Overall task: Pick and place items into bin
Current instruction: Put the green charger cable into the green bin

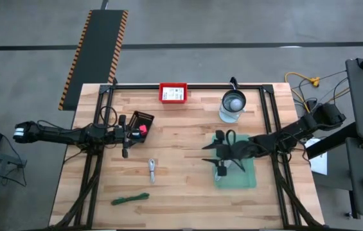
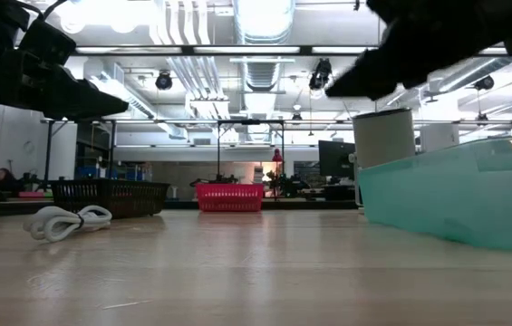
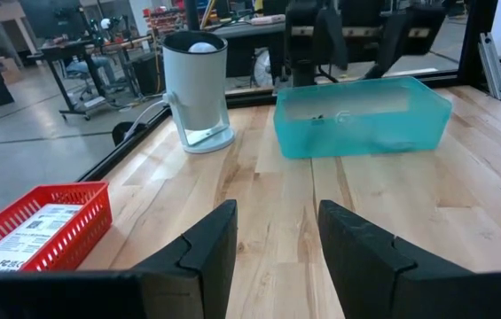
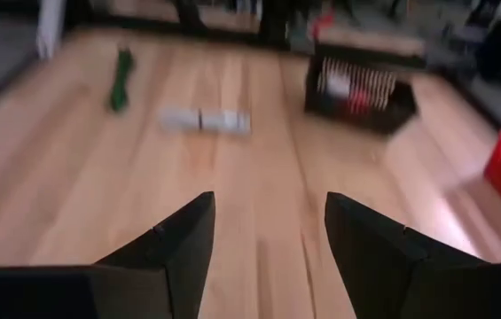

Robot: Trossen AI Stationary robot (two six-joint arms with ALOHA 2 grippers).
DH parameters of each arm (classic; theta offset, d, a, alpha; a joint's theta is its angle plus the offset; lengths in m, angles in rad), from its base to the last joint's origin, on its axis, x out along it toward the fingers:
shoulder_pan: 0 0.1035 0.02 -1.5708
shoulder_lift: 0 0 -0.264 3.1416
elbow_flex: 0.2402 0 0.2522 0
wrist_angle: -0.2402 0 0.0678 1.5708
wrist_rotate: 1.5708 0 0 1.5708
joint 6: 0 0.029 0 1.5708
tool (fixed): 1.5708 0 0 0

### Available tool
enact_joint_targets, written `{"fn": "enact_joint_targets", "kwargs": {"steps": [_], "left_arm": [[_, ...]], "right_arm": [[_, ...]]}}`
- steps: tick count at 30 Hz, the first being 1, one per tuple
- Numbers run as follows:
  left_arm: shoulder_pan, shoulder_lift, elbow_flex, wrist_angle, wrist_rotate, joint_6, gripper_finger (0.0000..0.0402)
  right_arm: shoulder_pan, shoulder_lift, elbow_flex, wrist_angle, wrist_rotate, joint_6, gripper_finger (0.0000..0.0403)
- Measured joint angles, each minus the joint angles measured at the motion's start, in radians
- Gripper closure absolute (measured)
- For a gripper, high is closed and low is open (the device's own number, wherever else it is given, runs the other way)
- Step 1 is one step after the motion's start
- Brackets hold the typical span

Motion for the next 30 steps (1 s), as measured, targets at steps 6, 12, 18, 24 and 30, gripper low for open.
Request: {"fn": "enact_joint_targets", "kwargs": {"steps": [6, 12, 18, 24, 30], "left_arm": [[0.000, 0.000, 0.000, 0.000, 0.000, 0.000, 0.0258], [0.000, 0.000, 0.000, 0.000, 0.000, 0.000, 0.0258], [0.000, 0.000, 0.000, 0.000, 0.000, 0.000, 0.0258], [0.000, 0.000, 0.000, 0.000, 0.000, 0.001, 0.0258], [0.000, 0.000, 0.000, 0.000, 0.000, 0.000, 0.0258]], "right_arm": [[0.015, 0.000, -0.065, 0.254, 0.000, -0.050, 0.0202], [0.014, 0.000, -0.120, 0.406, 0.008, -0.084, 0.0202], [0.013, 0.000, -0.161, 0.500, 0.015, -0.160, 0.0202], [0.011, 0.000, -0.194, 0.499, 0.021, -0.176, 0.0202], [0.006, -0.001, -0.196, 0.499, 0.020, -0.247, 0.0202]]}}
